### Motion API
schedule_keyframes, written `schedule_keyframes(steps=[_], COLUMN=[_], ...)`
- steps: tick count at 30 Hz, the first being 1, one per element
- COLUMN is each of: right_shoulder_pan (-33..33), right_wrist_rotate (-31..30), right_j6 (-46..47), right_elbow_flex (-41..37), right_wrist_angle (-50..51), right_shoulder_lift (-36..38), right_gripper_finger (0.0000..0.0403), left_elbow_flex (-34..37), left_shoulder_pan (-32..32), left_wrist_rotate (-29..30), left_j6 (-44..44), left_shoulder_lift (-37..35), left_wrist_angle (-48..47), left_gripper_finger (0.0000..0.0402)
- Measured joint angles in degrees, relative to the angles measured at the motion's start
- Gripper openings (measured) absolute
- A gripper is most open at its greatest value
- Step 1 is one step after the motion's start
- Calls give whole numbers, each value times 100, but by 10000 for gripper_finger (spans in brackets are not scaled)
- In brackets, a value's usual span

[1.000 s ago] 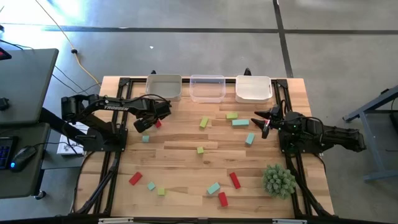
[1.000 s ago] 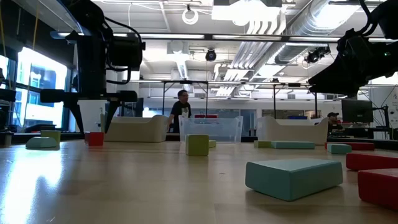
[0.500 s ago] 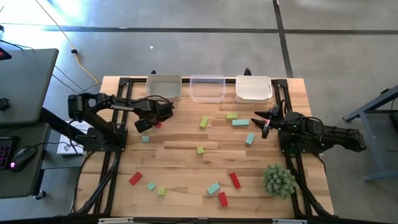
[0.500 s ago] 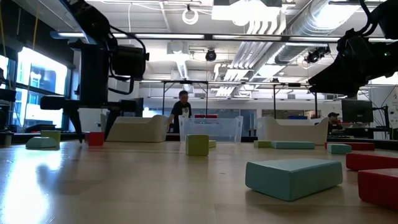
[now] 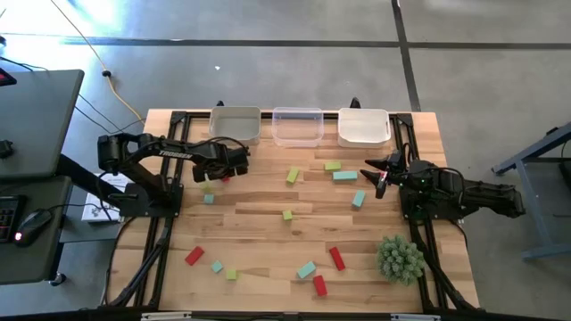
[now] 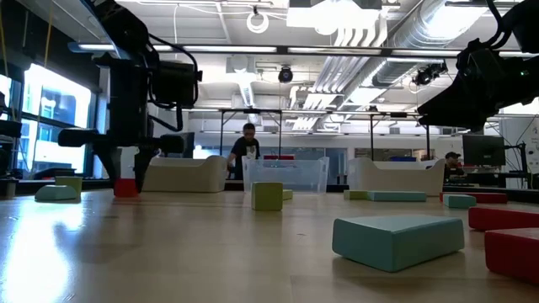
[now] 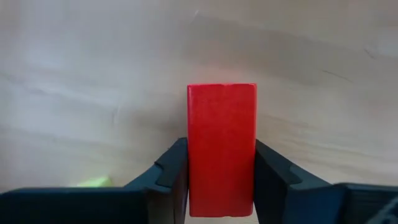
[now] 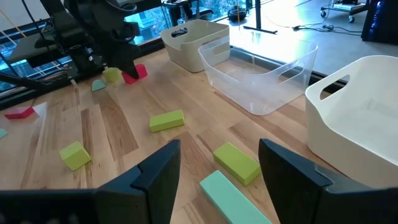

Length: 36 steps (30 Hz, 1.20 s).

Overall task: Sort & place blocks by color
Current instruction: Put the red block into the gray bin

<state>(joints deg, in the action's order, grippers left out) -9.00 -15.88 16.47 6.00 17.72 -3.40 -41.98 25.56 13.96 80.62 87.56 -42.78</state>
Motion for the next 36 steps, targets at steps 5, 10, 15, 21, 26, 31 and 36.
schedule_keyframes(steps=[5,10,15,21,26,31,36], right_shoulder_pan=[1,1,1,1,0,-1,-1], right_wrist_rotate=[0,0,0,0,0,0,0], right_j6=[0,0,0,0,0,0,0], right_elbow_flex=[-1,-2,-1,0,0,-2,-1], right_wrist_angle=[2,1,1,0,1,2,1], right_shoulder_lift=[0,0,0,0,0,0,0], right_gripper_finger=[206,206,206,206,206,206,206], left_elbow_flex=[2,2,2,2,0,-1,-2], left_shoulder_pan=[-38,-185,-237,49,589,1223,1840], left_wrist_rotate=[-5,-134,-122,92,178,-43,-360], left_j6=[-969,-1750,-2346,-3282,-4279,-5048,-5745], left_shoulder_lift=[-49,-276,-680,-1245,-1581,-1766,-1779], left_wrist_angle=[298,853,1409,2225,2766,3199,3379], left_gripper_finger=[104,104,104,104,108,117,115])
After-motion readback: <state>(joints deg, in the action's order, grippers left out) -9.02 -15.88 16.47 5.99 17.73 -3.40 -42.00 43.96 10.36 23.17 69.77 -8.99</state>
